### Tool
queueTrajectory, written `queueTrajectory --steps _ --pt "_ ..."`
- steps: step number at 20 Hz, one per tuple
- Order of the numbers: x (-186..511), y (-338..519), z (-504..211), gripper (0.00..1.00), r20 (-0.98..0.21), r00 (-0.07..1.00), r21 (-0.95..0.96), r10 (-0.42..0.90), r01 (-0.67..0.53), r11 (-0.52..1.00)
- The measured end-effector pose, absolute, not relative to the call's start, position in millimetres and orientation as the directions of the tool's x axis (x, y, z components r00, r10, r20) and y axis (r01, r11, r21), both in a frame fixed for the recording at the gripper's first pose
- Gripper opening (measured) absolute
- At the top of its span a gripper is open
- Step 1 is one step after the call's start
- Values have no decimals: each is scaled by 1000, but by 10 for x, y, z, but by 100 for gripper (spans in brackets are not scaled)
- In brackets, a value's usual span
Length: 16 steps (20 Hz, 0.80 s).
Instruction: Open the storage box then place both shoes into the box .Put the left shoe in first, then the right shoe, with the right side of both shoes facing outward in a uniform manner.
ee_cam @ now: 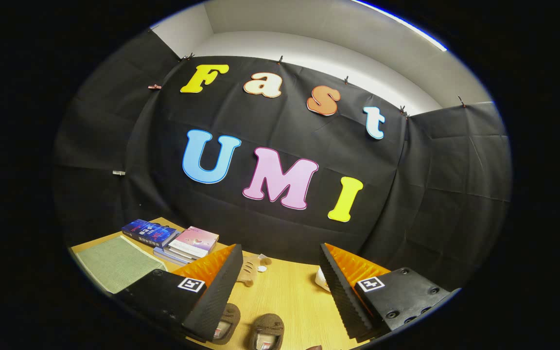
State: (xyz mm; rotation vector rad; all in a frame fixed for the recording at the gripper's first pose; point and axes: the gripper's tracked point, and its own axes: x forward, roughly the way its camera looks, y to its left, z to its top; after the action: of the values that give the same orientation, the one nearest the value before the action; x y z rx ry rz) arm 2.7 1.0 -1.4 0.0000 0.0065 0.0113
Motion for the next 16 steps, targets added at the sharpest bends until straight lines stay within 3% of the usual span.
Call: queueTrajectory --steps 10,16 --pt "23 177 -84 97 -30 996 -22 80 -81 996" --pt "24 804 -238 97 -72 954 80 292 -286 955"
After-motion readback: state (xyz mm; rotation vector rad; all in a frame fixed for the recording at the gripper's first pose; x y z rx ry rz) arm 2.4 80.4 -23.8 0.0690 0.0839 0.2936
